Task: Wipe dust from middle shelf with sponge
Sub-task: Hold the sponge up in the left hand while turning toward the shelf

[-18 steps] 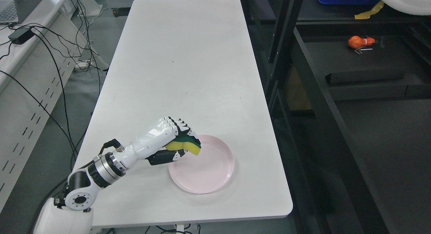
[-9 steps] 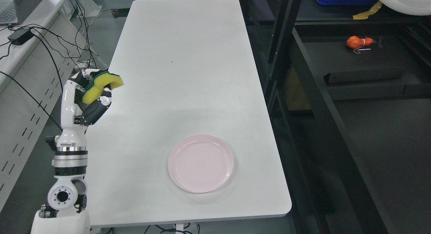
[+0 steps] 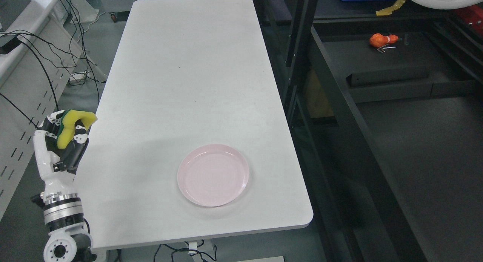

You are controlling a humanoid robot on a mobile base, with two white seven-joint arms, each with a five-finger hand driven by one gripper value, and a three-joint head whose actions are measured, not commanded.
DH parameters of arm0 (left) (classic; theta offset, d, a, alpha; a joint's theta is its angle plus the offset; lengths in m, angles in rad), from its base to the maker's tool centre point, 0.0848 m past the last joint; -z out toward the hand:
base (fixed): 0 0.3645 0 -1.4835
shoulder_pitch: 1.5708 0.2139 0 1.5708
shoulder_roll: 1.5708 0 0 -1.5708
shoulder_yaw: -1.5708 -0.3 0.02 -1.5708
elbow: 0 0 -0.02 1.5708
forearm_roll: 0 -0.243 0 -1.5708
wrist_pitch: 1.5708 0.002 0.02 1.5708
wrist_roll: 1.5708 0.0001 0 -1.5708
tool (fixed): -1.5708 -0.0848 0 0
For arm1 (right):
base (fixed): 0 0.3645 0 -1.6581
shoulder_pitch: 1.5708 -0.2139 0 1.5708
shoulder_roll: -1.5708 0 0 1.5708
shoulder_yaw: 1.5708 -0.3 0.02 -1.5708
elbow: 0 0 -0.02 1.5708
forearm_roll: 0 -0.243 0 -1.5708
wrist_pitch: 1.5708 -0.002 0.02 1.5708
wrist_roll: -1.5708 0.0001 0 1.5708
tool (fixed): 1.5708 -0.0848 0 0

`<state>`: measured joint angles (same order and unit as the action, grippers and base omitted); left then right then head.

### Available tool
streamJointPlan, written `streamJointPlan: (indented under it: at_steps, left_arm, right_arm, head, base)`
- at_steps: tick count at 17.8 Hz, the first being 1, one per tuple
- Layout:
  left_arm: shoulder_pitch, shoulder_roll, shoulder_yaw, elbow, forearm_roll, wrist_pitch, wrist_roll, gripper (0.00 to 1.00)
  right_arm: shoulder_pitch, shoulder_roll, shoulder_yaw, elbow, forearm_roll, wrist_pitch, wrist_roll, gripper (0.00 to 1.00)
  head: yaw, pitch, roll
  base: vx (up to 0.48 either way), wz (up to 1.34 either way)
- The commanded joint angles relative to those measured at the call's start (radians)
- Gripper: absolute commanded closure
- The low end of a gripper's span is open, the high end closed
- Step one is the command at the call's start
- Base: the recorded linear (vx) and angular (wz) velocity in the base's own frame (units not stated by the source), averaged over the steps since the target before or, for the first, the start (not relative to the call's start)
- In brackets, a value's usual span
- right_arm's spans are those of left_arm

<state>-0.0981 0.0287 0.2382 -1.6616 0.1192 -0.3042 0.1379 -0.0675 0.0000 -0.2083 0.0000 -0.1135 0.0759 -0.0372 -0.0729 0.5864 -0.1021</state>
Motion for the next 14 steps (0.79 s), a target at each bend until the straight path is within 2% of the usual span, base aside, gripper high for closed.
streamJointPlan:
  at_steps: [1,14]
  left_arm:
    - [0.041,-0.011,0.016,-0.049,0.028,-0.015,0.002,1.00]
    - [0.092,-0.011,0.001,-0.076,0.028,0.016,-0.008,1.00]
  right_arm:
    - [0.000,-0.017,0.000,-0.017,0.000,0.001,0.000,0.00]
    - [0.000,-0.017,0.000,-0.017,0.000,0.001,0.000,0.00]
  head:
    - [0.0000,0.000,0.000]
    - [0.0000,0.000,0.000]
  base:
    - [-0.079,-0.17]
    - [-0.124,-0.13]
